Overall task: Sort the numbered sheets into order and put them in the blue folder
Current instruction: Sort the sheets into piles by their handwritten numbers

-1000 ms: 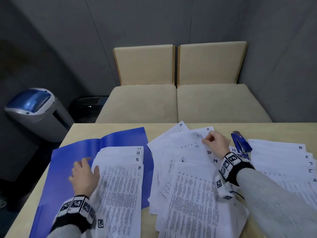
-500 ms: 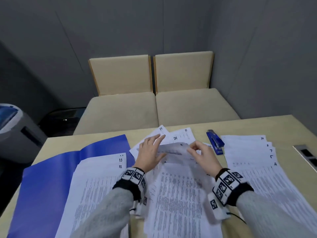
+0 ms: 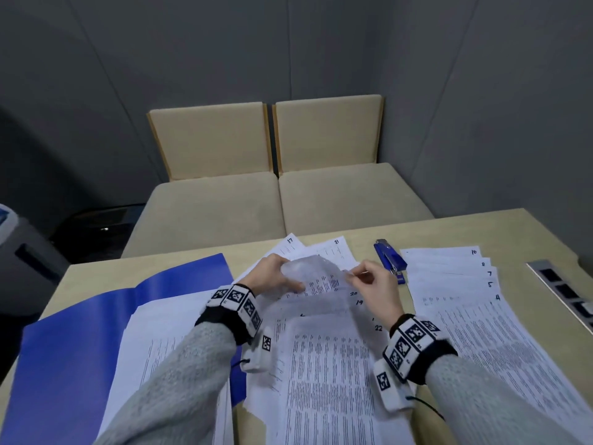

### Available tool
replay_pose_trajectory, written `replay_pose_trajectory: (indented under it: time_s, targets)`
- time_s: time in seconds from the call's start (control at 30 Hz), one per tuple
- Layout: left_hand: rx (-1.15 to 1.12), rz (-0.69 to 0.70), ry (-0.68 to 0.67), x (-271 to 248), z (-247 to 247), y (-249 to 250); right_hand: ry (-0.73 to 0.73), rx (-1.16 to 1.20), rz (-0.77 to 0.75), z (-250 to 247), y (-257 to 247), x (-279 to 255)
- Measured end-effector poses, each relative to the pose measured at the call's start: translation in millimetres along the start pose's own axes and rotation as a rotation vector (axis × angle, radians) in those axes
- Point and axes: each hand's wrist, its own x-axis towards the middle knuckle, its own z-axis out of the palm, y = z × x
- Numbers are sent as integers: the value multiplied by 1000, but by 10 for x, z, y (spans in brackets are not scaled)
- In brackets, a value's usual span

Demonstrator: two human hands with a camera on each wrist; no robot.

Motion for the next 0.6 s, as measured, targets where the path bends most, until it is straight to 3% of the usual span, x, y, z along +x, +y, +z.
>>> replay_pose_trajectory:
  time_s: [0.27,0.6]
  targets:
    - [-190,-59,-23,6,-19,-70,21,-9,60,-3,3,31]
    - [-19,-44,111,194,-19,-412,58,40,62,-25,-123,-53]
